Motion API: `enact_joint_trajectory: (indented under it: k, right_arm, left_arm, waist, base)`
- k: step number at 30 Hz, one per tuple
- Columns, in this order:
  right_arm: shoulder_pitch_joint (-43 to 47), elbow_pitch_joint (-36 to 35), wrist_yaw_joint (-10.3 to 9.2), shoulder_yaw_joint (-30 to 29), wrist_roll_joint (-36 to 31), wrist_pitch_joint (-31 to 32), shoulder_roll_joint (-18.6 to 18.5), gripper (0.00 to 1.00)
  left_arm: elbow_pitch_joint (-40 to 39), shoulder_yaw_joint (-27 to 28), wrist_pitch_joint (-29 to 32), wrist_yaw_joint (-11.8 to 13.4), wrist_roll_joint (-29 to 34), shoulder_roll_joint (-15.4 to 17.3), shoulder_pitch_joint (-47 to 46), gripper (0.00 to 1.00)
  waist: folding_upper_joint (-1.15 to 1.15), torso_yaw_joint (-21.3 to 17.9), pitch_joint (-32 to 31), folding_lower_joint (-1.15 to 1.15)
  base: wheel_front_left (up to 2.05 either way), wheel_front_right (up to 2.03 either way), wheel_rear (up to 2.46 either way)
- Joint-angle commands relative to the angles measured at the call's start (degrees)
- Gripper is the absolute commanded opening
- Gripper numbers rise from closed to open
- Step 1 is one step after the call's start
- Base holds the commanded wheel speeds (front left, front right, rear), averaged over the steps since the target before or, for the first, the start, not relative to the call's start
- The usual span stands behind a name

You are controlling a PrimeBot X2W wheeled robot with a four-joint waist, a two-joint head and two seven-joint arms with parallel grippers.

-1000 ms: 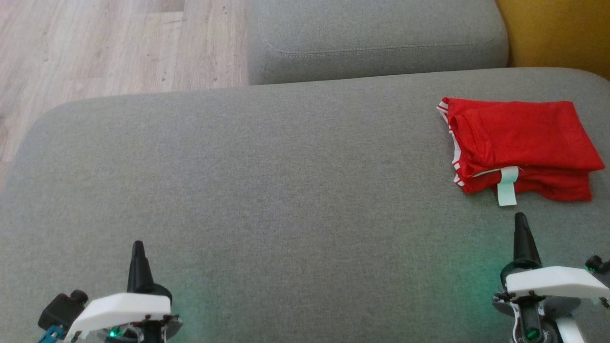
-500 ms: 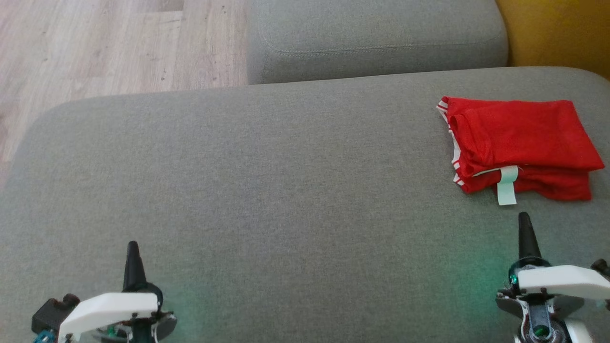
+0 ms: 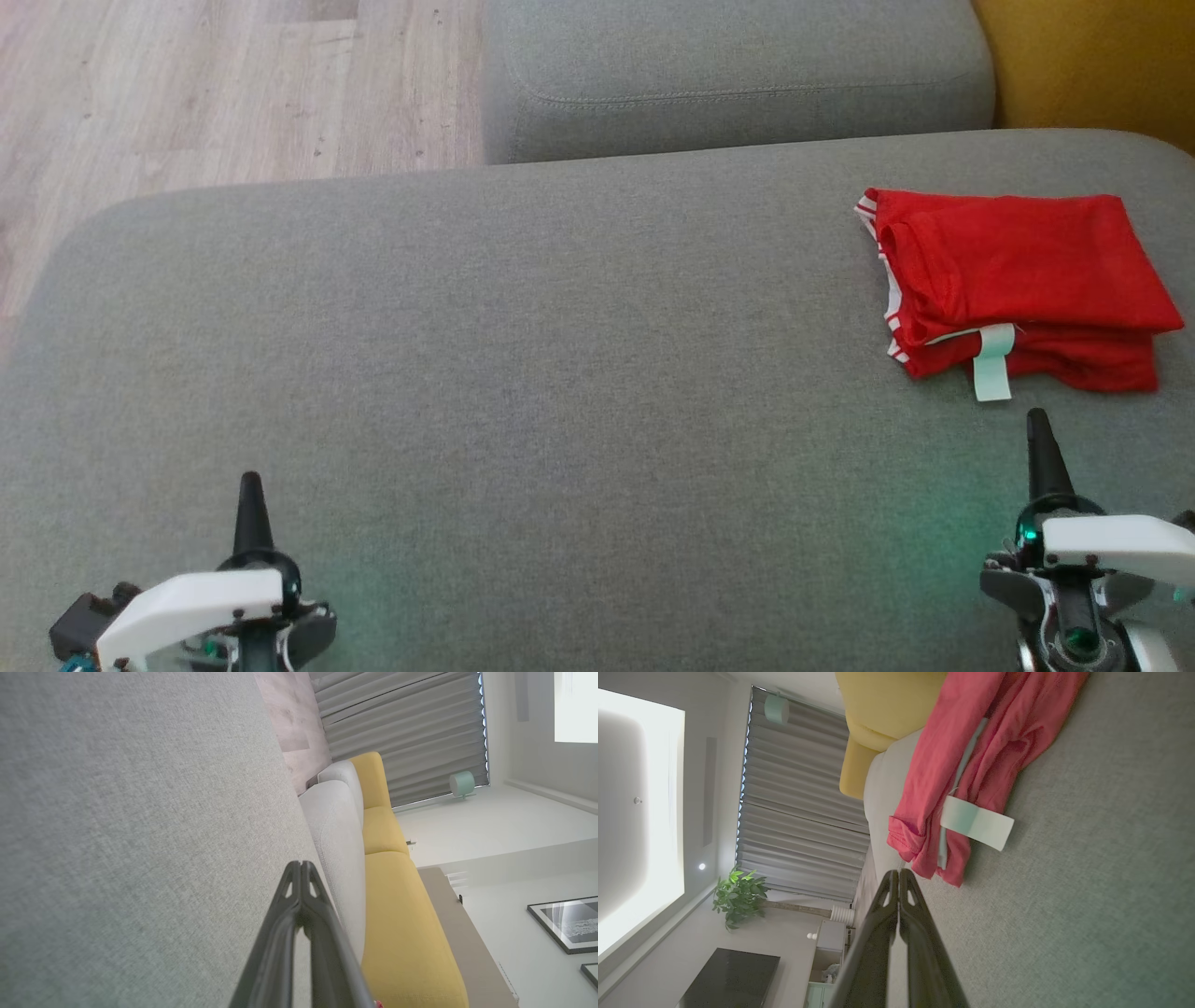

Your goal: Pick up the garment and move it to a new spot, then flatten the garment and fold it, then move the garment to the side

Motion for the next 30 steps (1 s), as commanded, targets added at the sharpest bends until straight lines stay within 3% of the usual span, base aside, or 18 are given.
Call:
enact_joint_trajectory:
  k: [1, 30]
  right_arm:
    - [-3.12, -2.44, -0.03, 0.68, 2.01, 0.78, -0.30, 0.00]
    - [-3.75, -3.94, -0.04, -0.98, 19.68, 5.36, -0.34, 0.00]
  left_arm:
    - [-2.18, 2.03, 0.62, -0.59, -1.53, 0.40, -3.39, 0.00]
    - [-3.65, 5.38, 5.33, -1.42, -16.58, 0.52, -4.01, 0.00]
  waist:
    - [0.00, -0.01, 0.01, 0.00]
    - [0.00, -0.17, 0.24, 0.00]
  base:
    - [0.00, 0.00, 0.00]
    - [0.00, 0.00, 0.00]
